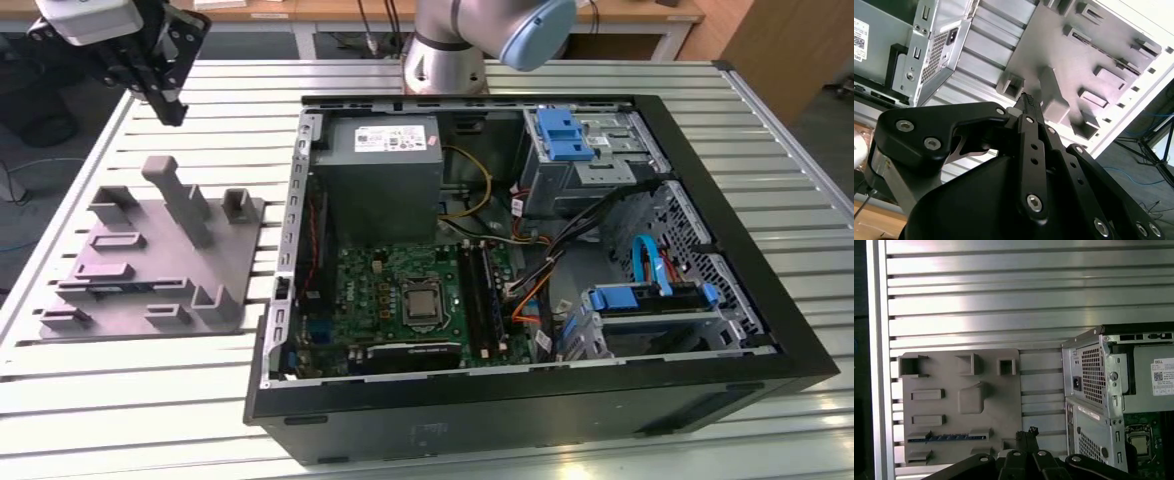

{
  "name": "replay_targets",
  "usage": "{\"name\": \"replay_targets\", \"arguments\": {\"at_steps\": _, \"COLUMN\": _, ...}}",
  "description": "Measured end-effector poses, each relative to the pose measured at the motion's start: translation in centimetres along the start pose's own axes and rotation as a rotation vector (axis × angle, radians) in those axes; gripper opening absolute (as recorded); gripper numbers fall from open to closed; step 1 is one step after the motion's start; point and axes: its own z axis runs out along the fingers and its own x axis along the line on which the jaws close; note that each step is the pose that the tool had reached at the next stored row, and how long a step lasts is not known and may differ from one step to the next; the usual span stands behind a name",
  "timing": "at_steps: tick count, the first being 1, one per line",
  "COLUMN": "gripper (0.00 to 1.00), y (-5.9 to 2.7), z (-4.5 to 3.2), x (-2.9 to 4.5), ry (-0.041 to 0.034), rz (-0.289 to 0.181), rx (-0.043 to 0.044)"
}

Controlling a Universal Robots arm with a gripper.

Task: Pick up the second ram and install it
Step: 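Reach for the second ram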

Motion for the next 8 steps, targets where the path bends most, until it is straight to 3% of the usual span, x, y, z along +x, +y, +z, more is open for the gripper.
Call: {"name": "replay_targets", "arguments": {"at_steps": 8, "gripper": 0.10, "y": -0.15, "z": 0.07, "x": 1.87, "ry": 0.0000, "rz": 0.000, "rx": 0.0000}}
